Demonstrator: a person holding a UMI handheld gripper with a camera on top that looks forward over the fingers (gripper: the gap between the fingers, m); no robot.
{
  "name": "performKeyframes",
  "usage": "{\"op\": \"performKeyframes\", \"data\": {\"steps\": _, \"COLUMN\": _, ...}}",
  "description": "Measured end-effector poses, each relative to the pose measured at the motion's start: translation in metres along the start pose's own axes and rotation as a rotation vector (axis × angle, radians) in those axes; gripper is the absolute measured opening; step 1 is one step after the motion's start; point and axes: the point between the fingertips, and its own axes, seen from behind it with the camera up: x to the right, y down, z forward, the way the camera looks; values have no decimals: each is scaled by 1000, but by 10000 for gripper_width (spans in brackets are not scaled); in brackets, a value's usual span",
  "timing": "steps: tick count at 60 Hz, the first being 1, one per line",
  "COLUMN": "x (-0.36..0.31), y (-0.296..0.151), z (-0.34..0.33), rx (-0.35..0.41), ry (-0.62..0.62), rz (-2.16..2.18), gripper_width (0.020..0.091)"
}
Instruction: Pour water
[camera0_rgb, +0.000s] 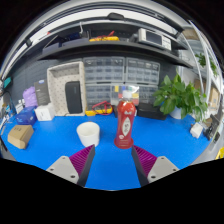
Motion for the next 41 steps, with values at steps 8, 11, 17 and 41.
{"op": "performKeyframes", "data": {"steps": 8, "x": -29, "y": -35, "z": -33, "rx": 67, "ry": -64, "rz": 26, "gripper_width": 752}}
{"op": "performKeyframes", "data": {"steps": 11, "x": -31, "y": -49, "z": -43, "rx": 99, "ry": -56, "rz": 30, "gripper_width": 751}}
{"op": "performKeyframes", "data": {"steps": 17, "x": -32, "y": -61, "z": -63, "rx": 116, "ry": -40, "rz": 2, "gripper_width": 748}}
{"op": "performKeyframes", "data": {"steps": 41, "x": -47, "y": -72, "z": -95, "rx": 137, "ry": -51, "rz": -36, "gripper_width": 748}}
